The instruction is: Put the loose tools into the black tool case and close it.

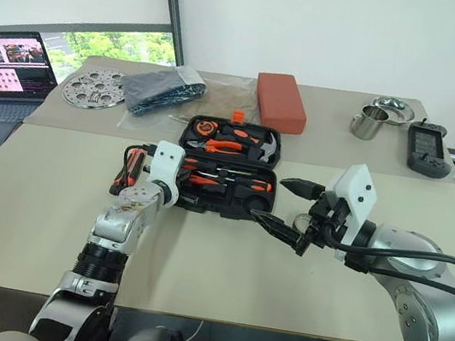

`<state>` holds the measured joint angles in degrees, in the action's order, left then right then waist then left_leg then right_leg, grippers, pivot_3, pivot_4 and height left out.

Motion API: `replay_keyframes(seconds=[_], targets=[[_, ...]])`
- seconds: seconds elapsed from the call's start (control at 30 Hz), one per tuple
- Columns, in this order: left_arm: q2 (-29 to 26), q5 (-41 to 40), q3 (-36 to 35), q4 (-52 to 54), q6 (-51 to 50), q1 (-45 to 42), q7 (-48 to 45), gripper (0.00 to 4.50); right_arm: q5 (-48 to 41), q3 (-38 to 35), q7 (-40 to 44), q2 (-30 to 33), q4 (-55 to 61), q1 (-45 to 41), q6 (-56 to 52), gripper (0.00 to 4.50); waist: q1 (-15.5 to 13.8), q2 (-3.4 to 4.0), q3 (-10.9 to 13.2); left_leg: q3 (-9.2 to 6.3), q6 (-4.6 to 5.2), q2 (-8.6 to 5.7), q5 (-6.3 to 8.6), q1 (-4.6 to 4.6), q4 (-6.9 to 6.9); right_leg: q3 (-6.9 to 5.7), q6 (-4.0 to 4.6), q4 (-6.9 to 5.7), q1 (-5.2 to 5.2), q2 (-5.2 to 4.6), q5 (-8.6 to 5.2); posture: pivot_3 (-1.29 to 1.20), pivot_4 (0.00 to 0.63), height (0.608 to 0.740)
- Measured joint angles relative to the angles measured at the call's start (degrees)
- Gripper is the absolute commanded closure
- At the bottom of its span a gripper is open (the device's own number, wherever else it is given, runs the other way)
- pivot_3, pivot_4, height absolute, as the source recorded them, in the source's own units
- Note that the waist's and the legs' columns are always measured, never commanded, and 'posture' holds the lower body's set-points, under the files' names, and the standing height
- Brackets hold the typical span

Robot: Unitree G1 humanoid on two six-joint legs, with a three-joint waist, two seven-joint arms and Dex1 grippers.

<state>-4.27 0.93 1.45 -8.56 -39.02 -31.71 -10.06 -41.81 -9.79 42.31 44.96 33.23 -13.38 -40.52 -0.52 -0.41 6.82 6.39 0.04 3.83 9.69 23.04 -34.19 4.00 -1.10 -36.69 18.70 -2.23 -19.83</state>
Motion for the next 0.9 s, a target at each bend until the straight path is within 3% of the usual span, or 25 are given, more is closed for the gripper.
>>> replay_keyframes(seconds=[0.47, 0.6, 0.77, 0.9], targets=[[-3.7, -0.8, 0.8, 1.6, 6.2, 3.2, -2.2, 4.44, 0.0, 0.2, -0.1, 0.0, -0.1, -0.2, 0.0, 0.00, 0.6, -0.03, 0.0, -0.02, 0.04, 0.03, 0.03, -0.16, 0.07, -0.01, 0.00, 0.12, -0.20, -0.03, 0.00, 0.00, 0.150, 0.740], [-5.6, -3.0, -2.5, 6.2, 5.3, 5.0, -3.0, 3.34, 0.1, 0.6, 0.3, -0.2, -0.6, -1.4, 0.0, 0.00, 1.0, -0.06, 0.1, -0.03, 0.01, 0.05, 0.01, 0.04, 0.11, -0.02, 0.00, 0.08, 0.03, -0.02, 0.00, 0.00, 0.150, 0.740], [-10.2, -3.2, -10.5, 15.1, 0.1, 5.3, 1.5, 1.47, 0.1, 2.1, 1.3, -0.7, -1.6, -2.2, 0.1, 0.00, 1.2, -0.10, 0.1, -0.05, -0.05, 0.05, -0.03, 0.08, 0.24, 0.00, 0.00, 0.10, 0.13, -0.01, 0.00, 0.00, 0.150, 0.740], [-12.6, -2.8, -12.4, 15.5, -3.2, 6.8, 3.1, 0.09, 0.2, 3.1, 1.5, -1.2, -2.2, -3.0, 0.1, 0.00, 1.0, -0.10, 0.1, -0.04, -0.04, 0.05, -0.03, 0.08, 0.25, -0.02, 0.00, 0.11, 0.13, -0.09, 0.00, 0.00, 0.150, 0.740]])
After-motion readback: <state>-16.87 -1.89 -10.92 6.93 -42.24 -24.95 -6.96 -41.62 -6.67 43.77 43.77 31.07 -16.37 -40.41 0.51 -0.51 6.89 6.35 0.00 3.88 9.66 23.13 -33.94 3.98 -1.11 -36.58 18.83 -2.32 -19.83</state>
